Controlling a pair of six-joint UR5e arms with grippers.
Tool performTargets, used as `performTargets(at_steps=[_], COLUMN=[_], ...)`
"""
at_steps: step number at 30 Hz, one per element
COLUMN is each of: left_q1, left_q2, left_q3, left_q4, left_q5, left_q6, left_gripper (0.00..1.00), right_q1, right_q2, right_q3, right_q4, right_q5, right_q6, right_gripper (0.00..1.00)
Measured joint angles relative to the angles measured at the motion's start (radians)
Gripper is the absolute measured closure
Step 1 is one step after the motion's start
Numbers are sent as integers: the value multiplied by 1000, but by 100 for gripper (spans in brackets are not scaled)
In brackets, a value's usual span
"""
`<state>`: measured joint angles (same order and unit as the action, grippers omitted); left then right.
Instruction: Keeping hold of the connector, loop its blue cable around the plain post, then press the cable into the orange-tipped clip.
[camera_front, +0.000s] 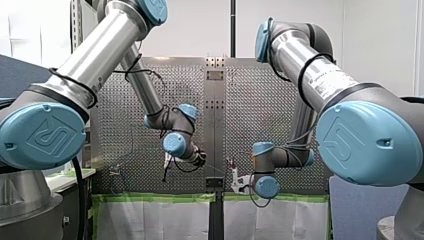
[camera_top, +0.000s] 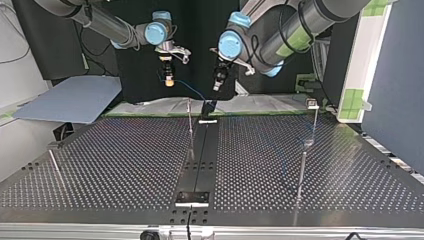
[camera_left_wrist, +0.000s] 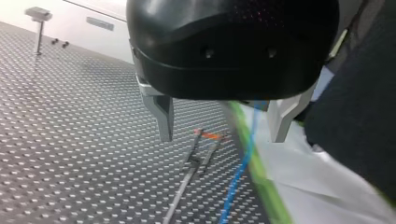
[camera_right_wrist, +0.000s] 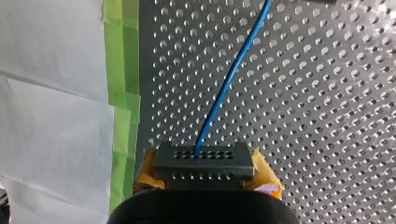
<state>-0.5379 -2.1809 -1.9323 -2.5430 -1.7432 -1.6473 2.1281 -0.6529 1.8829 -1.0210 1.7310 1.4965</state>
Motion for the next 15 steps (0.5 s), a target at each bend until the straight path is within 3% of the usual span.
performTargets(at_steps=[9,15], left_q1=[5,6], left_q2=[1,0], left_q3=[-58,-61], left_q4=[4,21], left_q5=[-1,-3], left_q6=[-3,-7], left_gripper=[2,2], right_q1=[-4,-7], right_q2=[0,0], right_q3=[0,0], right_q4=[6,8], right_q5=[3,3], right_q6=[2,-11], right_gripper=[100,100])
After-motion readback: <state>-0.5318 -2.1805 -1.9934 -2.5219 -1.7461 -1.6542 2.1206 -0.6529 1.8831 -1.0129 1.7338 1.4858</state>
